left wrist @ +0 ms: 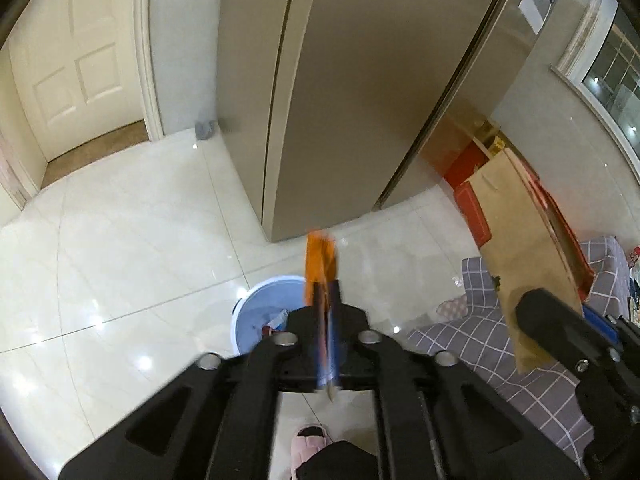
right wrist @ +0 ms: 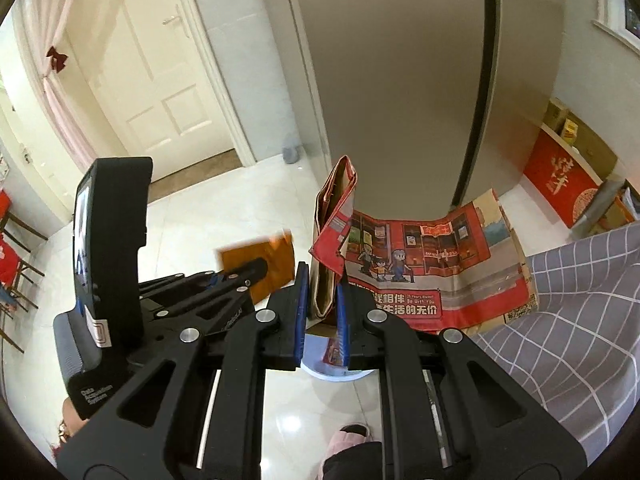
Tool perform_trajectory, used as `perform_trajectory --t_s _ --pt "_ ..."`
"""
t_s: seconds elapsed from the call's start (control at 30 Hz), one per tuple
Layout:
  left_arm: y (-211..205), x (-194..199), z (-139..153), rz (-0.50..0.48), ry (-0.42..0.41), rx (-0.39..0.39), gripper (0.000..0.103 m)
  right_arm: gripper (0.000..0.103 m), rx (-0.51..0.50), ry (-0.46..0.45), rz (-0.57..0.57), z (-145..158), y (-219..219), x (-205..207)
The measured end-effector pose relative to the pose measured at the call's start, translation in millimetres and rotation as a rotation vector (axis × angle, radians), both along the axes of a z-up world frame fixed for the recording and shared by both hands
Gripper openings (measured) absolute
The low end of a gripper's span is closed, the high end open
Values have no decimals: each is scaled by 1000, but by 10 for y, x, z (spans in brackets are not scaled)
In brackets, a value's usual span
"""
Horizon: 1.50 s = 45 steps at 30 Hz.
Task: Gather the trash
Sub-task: 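Carry the orange packet and newspaper toward the blue bin with both tools, then open the left tool over the bin while the right tool releases the newspaper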
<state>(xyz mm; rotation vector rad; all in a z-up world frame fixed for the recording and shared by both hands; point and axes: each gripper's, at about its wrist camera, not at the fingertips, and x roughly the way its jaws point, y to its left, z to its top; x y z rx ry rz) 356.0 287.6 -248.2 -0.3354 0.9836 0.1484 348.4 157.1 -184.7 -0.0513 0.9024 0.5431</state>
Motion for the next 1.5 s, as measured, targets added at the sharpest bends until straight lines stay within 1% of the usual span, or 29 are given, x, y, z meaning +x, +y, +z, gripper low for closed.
perform_trajectory --t_s 0.03,0.07,0.13,0.23,0.3,0.37,0.57,0.93,1.0,1.07,1.13,1.2,1.33,1.5 --pt "0 6 -14 5 8 10 58 13 -2 7 -3 -29 14 16" --pt "21 6 -13 17 2 28 64 13 -4 12 -6 -54 29 32" --pt "28 -33 14 40 -16 59 65 13 -11 17 -8 -90 76 35" --pt "46 -52 13 35 -12 39 65 13 -14 23 -3 -115 107 39" --pt "31 -78 26 40 -11 53 65 13 -10 29 3 -120 140 24" --pt "45 -97 16 48 -11 51 65 13 -11 28 9 -123 168 18" --pt "92 -93 -12 74 -4 54 65 13 -7 32 24 -195 115 138" --pt "201 -161 25 135 -18 76 65 13 11 21 52 -246 130 189" --pt "232 -171 40 152 -20 83 65 18 43 11 55 -246 119 211" --pt "254 -193 58 172 -23 92 65 26 71 12 44 -263 98 259" --pt "275 -211 85 185 -27 100 65 36 82 31 23 -303 61 318" --pt "284 -210 99 191 -27 109 65 43 73 17 10 -309 37 322" --pt "257 -210 115 184 -28 115 65 44 69 7 2 -282 -19 307" --pt "182 -249 196 173 -40 119 65 44 59 -18 -8 -177 -80 264"
